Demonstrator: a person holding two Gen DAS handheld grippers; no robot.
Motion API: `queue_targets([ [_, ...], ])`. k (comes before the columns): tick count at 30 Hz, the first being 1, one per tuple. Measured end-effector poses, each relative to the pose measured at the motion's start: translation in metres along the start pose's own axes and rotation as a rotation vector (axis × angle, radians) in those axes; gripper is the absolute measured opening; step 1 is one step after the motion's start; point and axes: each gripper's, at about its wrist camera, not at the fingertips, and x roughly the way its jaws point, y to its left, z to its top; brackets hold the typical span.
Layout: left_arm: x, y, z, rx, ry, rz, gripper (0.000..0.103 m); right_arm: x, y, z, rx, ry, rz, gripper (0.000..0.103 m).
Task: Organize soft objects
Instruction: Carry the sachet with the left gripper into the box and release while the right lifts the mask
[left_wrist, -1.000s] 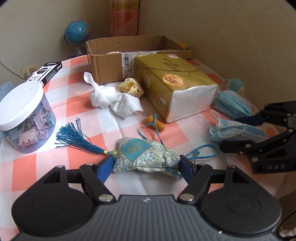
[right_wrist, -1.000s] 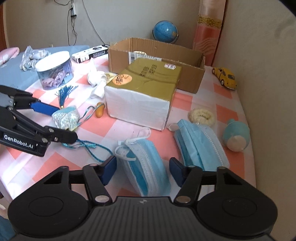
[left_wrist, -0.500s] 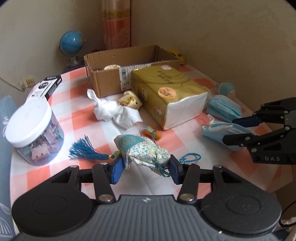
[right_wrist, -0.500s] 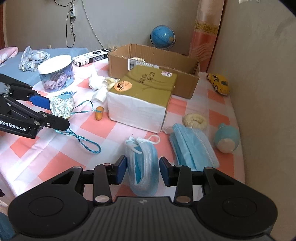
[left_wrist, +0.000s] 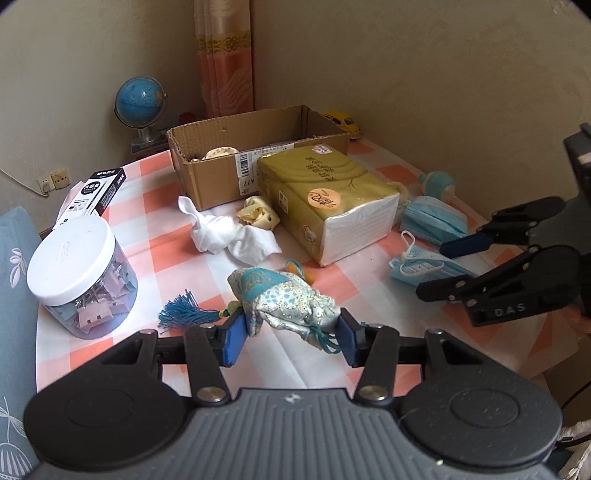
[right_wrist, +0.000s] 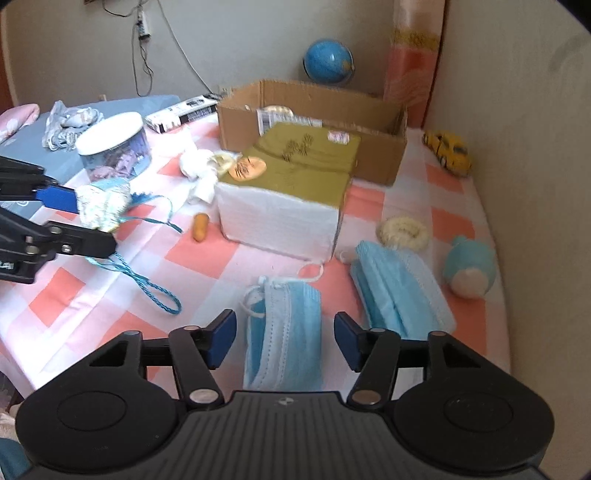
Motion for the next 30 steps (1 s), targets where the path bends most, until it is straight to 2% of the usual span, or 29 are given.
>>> queue_targets([
  [2, 0.0, 0.0, 0.0, 0.003, 0.001, -0.002, 0.05, 0.002, -0.002, -0.002, 0.025, 0.01, 0.017, 0.062],
  [3, 0.0, 0.001, 0.0, 0.004, 0.001, -0.004, 0.05, 0.001, -0.002, -0.004, 0.029, 0.011, 0.02, 0.055],
  [4, 0.0, 0.001, 0.0, 0.006, 0.001, -0.005, 0.05, 0.0, -0.001, -0.004, 0.026, 0.012, 0.015, 0.045],
  [8, -0.001, 0.002, 0.0, 0.009, 0.002, -0.011, 0.05, -0.007, 0.004, -0.005, -0.004, 0.001, -0.03, 0.034],
  [21, -0.022, 0.008, 0.022, 0.03, -0.025, -0.033, 0.05, -0.044, 0.008, 0.031, -0.056, -0.113, -0.077, 0.033],
  [30, -0.025, 0.019, 0.087, 0.044, -0.079, -0.025, 0.05, -0.05, 0.005, 0.045, -0.066, -0.159, -0.08, 0.033],
])
